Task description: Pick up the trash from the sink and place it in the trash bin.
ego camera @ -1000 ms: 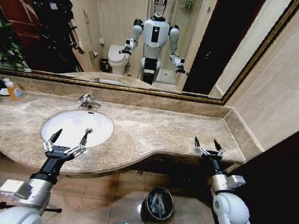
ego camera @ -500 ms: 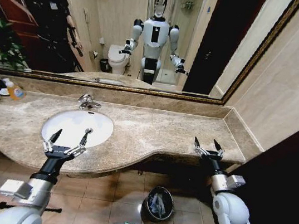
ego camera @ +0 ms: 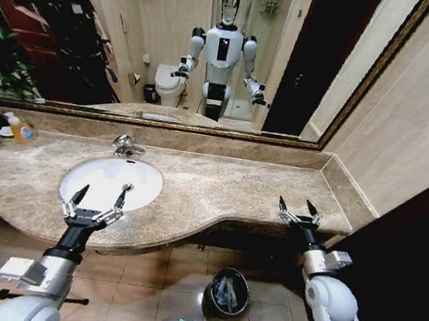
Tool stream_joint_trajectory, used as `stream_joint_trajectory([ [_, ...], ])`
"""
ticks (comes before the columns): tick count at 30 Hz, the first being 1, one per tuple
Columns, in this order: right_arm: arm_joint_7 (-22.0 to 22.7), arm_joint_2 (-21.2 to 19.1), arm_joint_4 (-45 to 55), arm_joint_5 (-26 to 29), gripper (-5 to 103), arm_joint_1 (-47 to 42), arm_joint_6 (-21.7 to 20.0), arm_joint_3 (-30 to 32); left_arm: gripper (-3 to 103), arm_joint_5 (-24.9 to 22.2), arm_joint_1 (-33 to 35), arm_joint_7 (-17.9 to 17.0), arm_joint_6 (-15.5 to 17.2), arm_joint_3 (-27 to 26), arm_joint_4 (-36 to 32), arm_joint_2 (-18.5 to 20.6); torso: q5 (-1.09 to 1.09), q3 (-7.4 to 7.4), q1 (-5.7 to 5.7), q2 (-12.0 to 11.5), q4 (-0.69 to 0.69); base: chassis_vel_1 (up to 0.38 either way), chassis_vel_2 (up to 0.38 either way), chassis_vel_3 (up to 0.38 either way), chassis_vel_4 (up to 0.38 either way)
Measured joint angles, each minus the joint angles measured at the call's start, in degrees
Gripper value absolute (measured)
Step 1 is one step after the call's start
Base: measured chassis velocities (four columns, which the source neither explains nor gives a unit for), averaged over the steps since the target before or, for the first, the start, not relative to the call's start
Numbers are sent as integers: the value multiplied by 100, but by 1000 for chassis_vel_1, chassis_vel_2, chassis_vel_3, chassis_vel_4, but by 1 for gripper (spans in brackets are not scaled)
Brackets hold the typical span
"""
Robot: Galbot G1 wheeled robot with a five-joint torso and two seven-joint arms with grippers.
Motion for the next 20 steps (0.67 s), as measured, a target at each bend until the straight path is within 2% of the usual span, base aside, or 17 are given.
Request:
stream_joint_trajectory([
  [20, 0, 0, -1, 0, 100, 0, 0, 0, 100, 0, 0, 0, 0, 0, 0, 0, 0, 0, 0, 0, 0, 0, 0, 0, 0],
])
